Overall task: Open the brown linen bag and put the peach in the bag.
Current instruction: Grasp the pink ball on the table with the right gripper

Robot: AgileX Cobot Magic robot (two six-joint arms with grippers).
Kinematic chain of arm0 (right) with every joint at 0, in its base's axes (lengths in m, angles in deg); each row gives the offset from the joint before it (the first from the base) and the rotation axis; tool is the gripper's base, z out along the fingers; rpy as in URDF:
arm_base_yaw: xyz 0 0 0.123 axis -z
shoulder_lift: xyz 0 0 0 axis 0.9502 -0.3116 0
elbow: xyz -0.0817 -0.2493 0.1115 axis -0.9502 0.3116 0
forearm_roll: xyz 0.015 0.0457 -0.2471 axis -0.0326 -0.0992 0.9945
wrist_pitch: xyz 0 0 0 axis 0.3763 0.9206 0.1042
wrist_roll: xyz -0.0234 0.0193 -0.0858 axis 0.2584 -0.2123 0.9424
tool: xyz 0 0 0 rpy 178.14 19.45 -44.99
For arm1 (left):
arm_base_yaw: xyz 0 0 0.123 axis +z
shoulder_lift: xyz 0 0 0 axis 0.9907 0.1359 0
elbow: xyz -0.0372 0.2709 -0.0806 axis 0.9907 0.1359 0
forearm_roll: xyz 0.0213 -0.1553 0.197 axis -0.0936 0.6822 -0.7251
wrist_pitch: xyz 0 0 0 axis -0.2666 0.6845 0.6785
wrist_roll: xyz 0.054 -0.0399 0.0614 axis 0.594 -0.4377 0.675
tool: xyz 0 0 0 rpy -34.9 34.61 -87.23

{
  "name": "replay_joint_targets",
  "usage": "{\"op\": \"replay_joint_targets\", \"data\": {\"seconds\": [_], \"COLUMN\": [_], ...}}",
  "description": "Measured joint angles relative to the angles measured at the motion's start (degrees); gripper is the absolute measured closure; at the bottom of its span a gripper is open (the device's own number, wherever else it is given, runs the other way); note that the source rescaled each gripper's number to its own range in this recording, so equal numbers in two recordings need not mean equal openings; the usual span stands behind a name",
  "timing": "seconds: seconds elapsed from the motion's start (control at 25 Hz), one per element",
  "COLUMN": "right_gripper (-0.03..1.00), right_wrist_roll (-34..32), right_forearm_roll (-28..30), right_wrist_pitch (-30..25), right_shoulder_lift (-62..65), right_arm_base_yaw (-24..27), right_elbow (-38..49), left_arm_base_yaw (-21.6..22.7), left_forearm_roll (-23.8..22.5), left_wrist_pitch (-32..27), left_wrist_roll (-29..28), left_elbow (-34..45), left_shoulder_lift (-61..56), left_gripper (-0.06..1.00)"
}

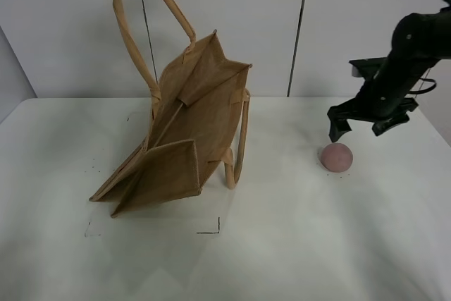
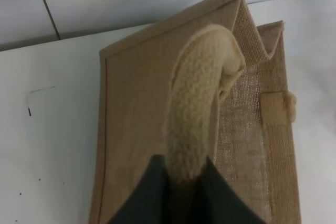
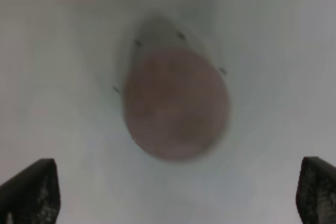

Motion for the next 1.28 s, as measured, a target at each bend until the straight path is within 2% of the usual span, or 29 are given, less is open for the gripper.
{"op": "replay_joint_targets", "data": {"seconds": [0.16, 0.52, 0.92, 1.0, 1.08, 1.28], "right_gripper": [-0.03, -0.03, -0.02, 0.07, 0.24, 0.82], "right_wrist_roll": [-2.1, -5.3, -5.3, -5.3, -6.2, -8.4], "right_forearm_roll": [-0.4, 0.9, 1.5, 1.7, 2.7, 4.8], "right_wrist_pitch": [0.1, 2.4, 3.6, 4.0, 4.1, 4.0], "right_shoulder_lift": [-4.9, -7.8, -14.2, -14.4, -14.4, -14.3], "right_arm_base_yaw": [-1.1, -1.1, -1.1, -1.1, -1.1, -1.0], "right_elbow": [-2.8, -2.9, -2.9, -2.9, -2.9, -3.2], "left_arm_base_yaw": [0.0, 0.0, 0.0, 0.0, 0.0, 0.0], "left_forearm_roll": [0.0, 0.0, 0.0, 0.0, 0.0, 0.0], "left_wrist_pitch": [0.0, 0.0, 0.0, 0.0, 0.0, 0.0], "left_wrist_roll": [0.0, 0.1, 0.1, 0.1, 0.1, 0.1], "left_elbow": [0.0, 0.0, 0.0, 0.0, 0.0, 0.0], "left_shoulder_lift": [0.0, 0.0, 0.0, 0.0, 0.0, 0.0], "left_gripper": [0.94, 0.94, 0.94, 0.94, 0.94, 0.94]}}
